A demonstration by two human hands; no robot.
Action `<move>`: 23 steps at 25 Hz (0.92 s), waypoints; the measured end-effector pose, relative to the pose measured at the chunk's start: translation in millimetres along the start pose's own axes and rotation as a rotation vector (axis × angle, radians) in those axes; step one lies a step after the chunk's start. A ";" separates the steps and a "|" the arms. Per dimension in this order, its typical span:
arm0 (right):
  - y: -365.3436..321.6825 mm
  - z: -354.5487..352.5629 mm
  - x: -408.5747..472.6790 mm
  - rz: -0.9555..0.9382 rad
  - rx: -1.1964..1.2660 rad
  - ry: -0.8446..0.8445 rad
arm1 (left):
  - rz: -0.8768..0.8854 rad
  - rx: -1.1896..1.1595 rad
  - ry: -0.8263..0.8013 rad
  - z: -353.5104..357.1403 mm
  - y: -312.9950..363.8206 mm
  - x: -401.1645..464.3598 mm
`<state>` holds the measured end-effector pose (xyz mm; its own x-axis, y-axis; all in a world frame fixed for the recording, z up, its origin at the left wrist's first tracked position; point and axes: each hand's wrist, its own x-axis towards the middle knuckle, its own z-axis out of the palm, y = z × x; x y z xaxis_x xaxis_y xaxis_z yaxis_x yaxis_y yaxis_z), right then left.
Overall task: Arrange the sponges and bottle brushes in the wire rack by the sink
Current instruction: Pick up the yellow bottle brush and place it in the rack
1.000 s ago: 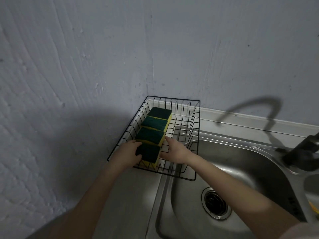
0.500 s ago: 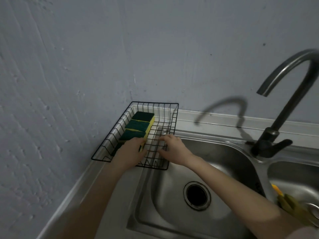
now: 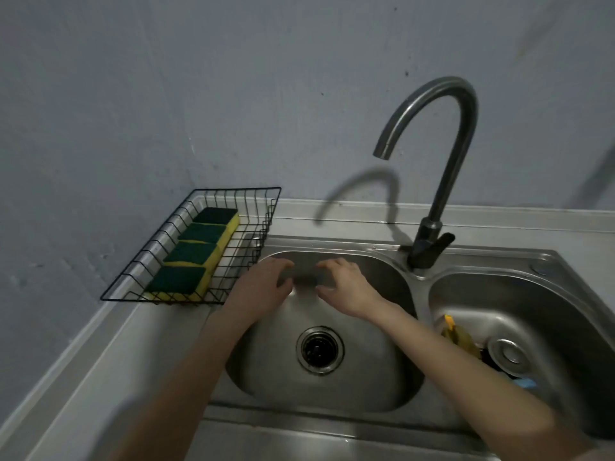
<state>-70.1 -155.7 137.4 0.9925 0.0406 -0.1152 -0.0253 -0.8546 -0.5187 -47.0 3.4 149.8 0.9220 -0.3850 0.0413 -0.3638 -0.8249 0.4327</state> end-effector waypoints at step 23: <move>212.2 -60.7 -86.1 0.325 0.054 0.002 | 0.187 -0.060 -0.323 153.7 176.8 1.6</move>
<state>-153.7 -372.0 88.6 0.9318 -0.2310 -0.2801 -0.3469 -0.7939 -0.4993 -130.2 -206.7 87.9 0.7473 -0.6455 -0.1578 -0.5047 -0.7058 0.4971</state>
